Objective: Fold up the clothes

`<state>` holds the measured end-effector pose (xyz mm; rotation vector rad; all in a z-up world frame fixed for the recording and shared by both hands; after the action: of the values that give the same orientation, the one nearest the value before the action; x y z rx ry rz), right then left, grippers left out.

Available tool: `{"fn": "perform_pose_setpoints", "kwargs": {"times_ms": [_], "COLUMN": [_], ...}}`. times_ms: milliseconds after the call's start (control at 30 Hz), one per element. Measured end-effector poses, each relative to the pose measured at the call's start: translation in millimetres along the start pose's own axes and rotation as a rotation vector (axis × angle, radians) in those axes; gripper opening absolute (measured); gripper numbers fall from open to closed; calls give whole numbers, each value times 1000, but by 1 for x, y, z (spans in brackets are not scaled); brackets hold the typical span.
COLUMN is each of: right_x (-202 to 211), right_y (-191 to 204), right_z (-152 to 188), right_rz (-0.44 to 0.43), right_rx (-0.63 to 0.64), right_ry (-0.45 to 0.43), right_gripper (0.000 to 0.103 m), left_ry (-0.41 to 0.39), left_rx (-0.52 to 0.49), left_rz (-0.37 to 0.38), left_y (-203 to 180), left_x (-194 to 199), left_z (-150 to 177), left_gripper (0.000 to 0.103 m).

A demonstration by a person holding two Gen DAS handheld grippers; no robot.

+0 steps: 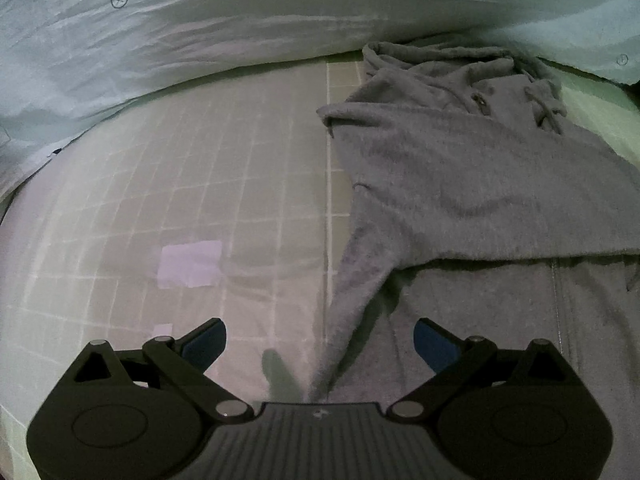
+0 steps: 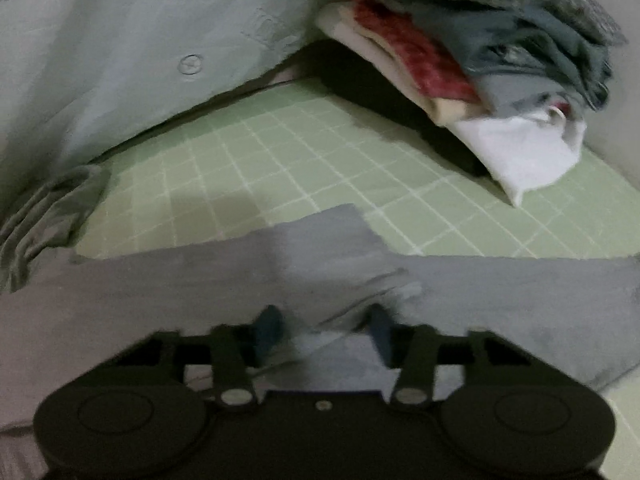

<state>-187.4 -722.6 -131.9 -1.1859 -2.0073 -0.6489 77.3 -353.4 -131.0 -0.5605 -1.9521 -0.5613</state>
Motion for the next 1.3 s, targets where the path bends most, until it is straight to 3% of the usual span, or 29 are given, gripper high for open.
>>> {"fn": "perform_pose_setpoints", "kwargs": {"times_ms": [67,133,300,433,567,600,667,700,733,800,833,933,1133,1300], "right_x": [4,10,36,60,86,90,95,98,100,103,104,107,97,85], "right_y": [10,20,46,87,145,160,178,187,189,183,177,153,92,44], "right_z": [-2,-6,-24,-27,-5,5,25,35,42,49,49,48,54,55], "right_rz": [2,7,-61,-206,-430,-485,-484,-483,-456,-432,-405,-313,-179,-101], "right_rx": [52,92,135,193,342,395,464,499,517,530,521,482,373,285], "right_ry": [-18,-48,-136,-173,-149,-118,-100,-91,-93,-94,-102,-139,-97,-73], "right_gripper": [26,5,4,4,5,7,33,59,66,70,81,99,103,103], "left_ry": [2,1,-21,-44,-63,-65,-72,-78,-84,-93,-95,-98,-110,-141], "left_rx": [0,-3,0,16,43,51,66,70,74,84,87,91,78,50], "left_rz": [2,2,9,15,37,45,63,68,74,77,78,87,96,98], "left_y": [-1,-1,0,2,7,8,9,10,11,12,12,10,-9,-35], "left_x": [0,0,3,6,9,10,13,15,17,22,25,31,39,46], "left_z": [1,1,-1,-2,-3,-3,-2,-1,0,4,6,12,14,-6], "left_gripper": [99,99,99,99,99,99,99,99,99,99,99,99,98,98]}}
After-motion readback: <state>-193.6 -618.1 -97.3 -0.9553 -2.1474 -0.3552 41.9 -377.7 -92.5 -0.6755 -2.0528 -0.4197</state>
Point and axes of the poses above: each gripper's, at about its wrist camera, not at the fingertips, and x roughly against the way its jaws point, y to its left, z to its underside, the point moved 5 cm from there along -x, roughly the way its jaws point, and after that the axes turned 3 degrees about y, right-handed, at the moved point
